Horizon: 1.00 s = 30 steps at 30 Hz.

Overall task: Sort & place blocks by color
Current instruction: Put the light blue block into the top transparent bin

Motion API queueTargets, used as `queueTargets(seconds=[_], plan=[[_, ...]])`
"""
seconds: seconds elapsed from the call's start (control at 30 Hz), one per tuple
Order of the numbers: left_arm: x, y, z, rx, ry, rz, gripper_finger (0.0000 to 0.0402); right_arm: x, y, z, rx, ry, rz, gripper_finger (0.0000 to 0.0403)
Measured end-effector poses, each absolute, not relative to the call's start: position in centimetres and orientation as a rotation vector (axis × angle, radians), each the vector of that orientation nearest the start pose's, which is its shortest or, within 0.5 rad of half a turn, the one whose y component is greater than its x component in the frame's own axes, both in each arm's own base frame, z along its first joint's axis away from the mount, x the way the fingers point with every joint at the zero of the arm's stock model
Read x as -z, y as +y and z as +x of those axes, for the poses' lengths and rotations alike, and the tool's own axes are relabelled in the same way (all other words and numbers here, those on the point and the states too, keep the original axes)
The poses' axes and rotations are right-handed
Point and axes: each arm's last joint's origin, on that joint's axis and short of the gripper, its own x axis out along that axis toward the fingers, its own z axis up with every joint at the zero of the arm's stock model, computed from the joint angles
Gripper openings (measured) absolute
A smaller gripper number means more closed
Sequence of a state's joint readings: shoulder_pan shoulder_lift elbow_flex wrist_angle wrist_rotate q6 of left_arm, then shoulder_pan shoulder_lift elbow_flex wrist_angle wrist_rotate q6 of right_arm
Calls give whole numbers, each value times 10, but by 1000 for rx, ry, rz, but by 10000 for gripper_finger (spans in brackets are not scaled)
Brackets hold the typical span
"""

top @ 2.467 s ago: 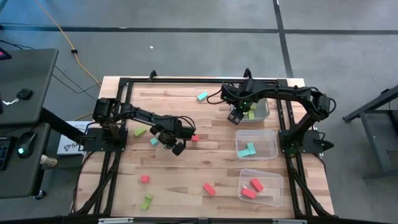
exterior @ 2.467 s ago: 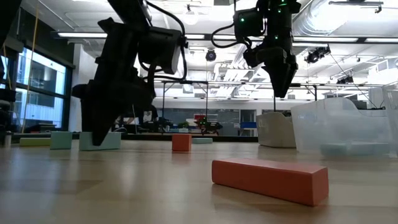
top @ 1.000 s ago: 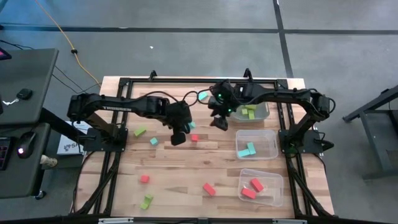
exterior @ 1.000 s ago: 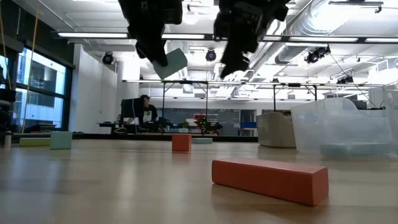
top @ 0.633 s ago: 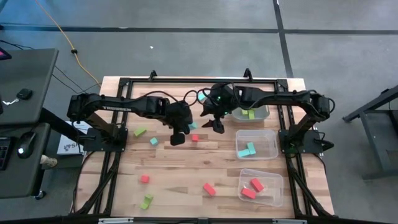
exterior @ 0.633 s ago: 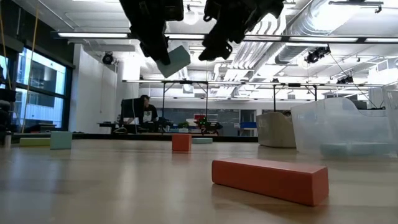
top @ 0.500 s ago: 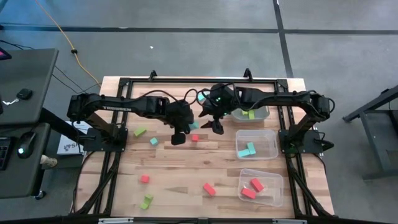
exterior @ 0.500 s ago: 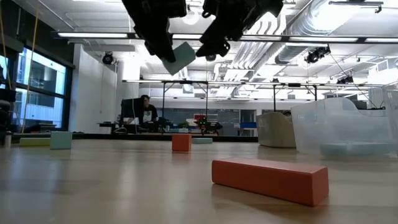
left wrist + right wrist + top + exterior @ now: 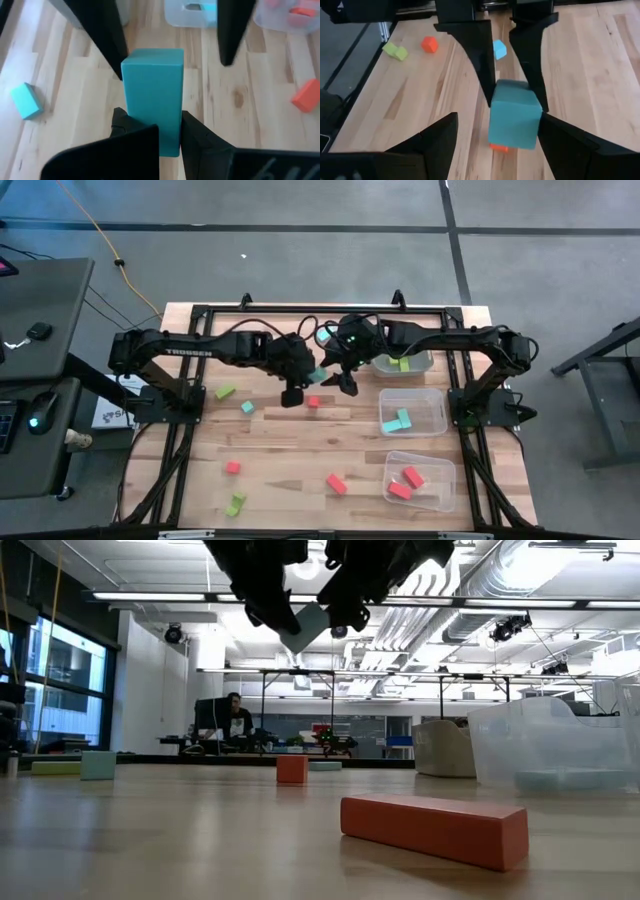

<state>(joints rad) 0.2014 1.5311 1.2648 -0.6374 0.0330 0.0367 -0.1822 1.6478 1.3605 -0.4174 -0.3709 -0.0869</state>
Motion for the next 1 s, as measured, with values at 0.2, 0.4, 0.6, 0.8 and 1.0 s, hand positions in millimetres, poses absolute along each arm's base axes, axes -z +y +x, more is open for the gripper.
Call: queueTargets(seconds=[0.2,0.4,0.6,0.8,1.0], plan=[[-288,65,318,-149,855,-74,1,-295,-57,362,-183,651,95,252],[-289,67,320,-153,831,-73,1,-295,-57,362,-176,657,113,217],[-289,67,320,-156,830,-80,1,-295,-57,361,-166,659,122,135],[-289,67,320,-159,832,-84,1,-294,-58,361,-154,662,128,111],[-288,68,320,-177,831,-80,22,-294,-58,361,-132,666,122,111]])
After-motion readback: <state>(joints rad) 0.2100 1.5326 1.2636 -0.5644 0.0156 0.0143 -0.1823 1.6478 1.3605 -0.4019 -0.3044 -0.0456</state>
